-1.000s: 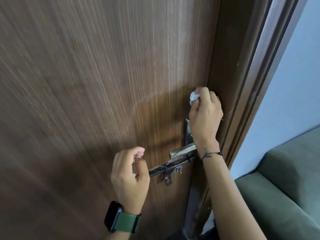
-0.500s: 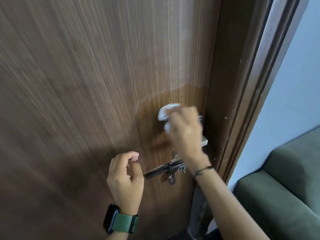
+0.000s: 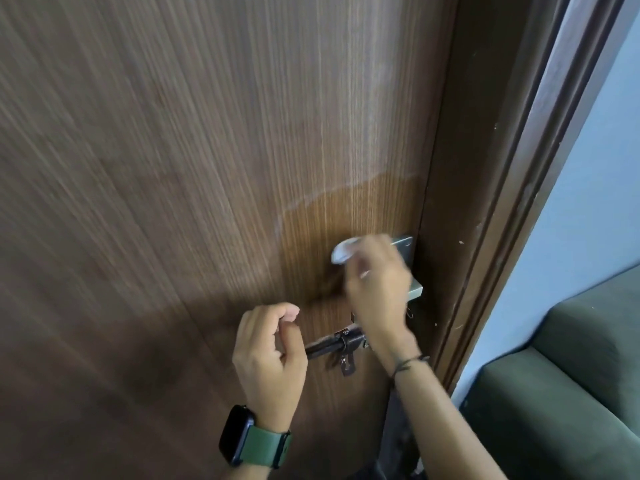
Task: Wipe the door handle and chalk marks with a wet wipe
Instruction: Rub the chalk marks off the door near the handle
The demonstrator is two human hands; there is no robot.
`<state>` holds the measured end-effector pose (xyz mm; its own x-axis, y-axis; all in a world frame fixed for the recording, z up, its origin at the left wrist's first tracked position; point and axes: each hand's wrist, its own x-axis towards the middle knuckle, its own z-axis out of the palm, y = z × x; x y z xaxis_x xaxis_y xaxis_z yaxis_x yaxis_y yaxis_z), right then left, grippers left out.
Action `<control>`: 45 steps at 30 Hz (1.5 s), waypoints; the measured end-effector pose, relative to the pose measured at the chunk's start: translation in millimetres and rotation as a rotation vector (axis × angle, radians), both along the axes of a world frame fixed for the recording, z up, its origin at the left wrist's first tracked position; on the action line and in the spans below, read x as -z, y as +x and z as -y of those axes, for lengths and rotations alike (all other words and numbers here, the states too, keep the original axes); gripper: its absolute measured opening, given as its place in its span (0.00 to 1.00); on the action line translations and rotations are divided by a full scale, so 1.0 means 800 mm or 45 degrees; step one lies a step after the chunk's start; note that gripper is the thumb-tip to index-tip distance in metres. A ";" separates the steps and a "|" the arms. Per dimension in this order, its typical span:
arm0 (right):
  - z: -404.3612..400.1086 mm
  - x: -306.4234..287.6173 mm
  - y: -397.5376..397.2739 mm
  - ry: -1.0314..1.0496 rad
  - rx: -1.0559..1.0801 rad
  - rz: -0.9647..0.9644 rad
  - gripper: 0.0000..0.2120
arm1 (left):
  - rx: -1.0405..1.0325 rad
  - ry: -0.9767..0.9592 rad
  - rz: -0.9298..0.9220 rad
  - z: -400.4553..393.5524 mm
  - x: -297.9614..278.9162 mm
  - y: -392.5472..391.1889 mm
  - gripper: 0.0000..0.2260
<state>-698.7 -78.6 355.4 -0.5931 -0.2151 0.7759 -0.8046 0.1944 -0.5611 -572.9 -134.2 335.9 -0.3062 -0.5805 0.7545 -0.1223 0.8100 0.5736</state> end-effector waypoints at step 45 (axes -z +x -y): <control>-0.005 0.147 0.028 0.515 -0.034 -0.375 0.28 | 0.040 0.041 0.005 -0.002 0.023 0.018 0.11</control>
